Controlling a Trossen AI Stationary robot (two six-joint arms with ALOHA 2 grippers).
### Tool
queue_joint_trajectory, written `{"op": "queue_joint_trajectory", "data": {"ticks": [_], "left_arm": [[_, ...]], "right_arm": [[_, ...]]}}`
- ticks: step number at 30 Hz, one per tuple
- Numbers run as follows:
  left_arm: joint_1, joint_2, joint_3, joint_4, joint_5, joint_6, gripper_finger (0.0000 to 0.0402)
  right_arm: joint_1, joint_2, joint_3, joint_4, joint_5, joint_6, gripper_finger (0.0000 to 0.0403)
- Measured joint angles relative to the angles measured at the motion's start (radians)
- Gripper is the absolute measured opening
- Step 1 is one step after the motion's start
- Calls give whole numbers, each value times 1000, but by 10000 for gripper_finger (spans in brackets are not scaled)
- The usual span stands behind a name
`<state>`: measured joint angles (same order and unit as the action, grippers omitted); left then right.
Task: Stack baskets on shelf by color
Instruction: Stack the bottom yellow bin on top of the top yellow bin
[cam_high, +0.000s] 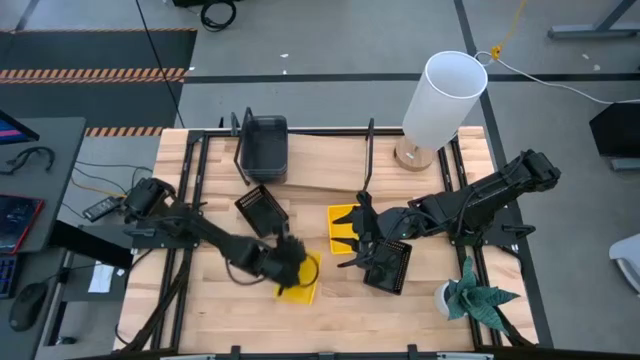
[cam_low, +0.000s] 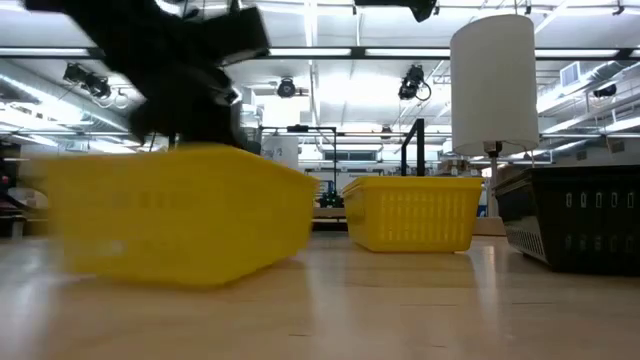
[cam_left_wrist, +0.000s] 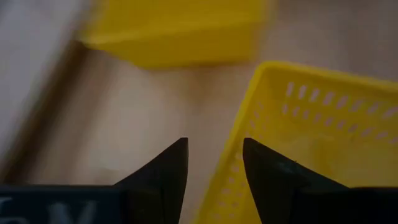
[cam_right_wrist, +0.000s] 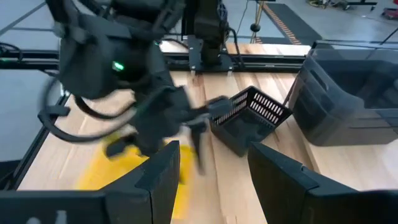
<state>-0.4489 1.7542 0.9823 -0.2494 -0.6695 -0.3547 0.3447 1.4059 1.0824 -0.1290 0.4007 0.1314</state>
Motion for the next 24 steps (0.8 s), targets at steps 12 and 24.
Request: {"op": "queue_joint_trajectory", "data": {"ticks": [12,24], "left_arm": [[113,-47,0,2,-43,81,160],[-7,-88,2,98,585,55,160]], "right_arm": [[25,26,-1,31,4,12,195],[26,26,-1,39,7,33,195]]}}
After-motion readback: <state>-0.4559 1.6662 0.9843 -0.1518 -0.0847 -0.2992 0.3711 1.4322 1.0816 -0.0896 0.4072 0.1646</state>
